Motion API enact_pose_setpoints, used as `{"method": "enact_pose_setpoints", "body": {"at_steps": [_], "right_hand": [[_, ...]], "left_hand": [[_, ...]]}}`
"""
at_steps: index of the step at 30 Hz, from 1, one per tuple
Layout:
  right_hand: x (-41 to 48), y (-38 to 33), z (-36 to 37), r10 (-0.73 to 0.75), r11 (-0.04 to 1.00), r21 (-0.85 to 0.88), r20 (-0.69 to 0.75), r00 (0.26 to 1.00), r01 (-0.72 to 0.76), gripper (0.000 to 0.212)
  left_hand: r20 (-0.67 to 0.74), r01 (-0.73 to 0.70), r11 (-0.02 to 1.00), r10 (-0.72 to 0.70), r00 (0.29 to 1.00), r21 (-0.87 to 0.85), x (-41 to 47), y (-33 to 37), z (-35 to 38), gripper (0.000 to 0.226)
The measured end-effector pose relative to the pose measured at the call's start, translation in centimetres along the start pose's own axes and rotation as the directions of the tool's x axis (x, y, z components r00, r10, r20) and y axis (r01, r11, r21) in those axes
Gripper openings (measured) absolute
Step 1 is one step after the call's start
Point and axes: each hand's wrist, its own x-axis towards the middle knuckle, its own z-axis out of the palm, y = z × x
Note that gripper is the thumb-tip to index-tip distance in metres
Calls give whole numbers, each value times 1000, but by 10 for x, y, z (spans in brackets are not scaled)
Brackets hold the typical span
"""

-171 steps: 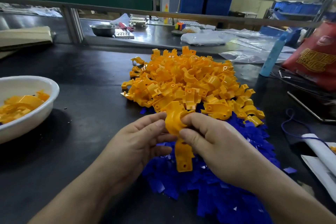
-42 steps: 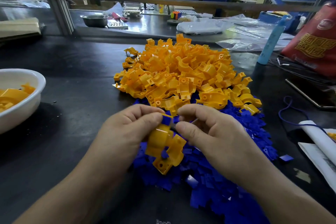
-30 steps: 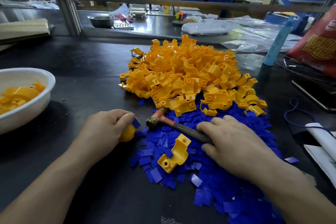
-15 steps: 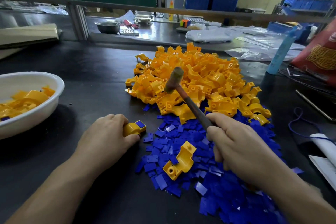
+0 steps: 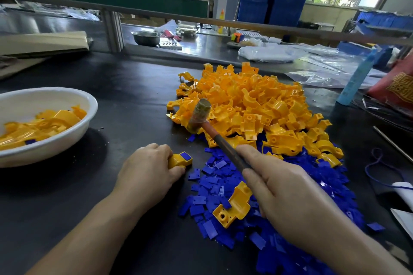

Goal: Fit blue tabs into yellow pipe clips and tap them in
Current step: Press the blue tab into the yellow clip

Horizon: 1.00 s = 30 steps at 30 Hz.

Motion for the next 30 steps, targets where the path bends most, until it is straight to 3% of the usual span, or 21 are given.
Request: {"method": "enact_pose_setpoints", "body": {"at_steps": [4,8,12,17,20,26,30], "right_hand": [[2,1,8,20,984,-177,193,981,15,23],[6,7,-4,24,988,-157,180,983,4,20],[11,4,-1,-37,995,-89,-32,999,34,26],[24,0,20,-2,969,-244,164,987,42,24],[25,7,5,-7,981,-191,181,983,42,18],[5,27,-9,34,991,-124,-60,998,-42,23],[-4,41,5,92,949,-282,-175,980,-140,29]], "left_hand": [[-11,-2,1000,2,1000,14,1,2,-1,34],[-23,2,1000,-2,1000,2,0,3,0,34],[-37,5,1000,-5,999,9,0,2,1,35],[-36,-13,1000,13,999,10,0,2,0,33],[-39,-14,1000,13,999,-6,-1,2,-1,34],[-52,1,1000,-1,999,-7,0,-1,1,38],[-42,14,1000,-15,999,-14,1,0,2,38]]}}
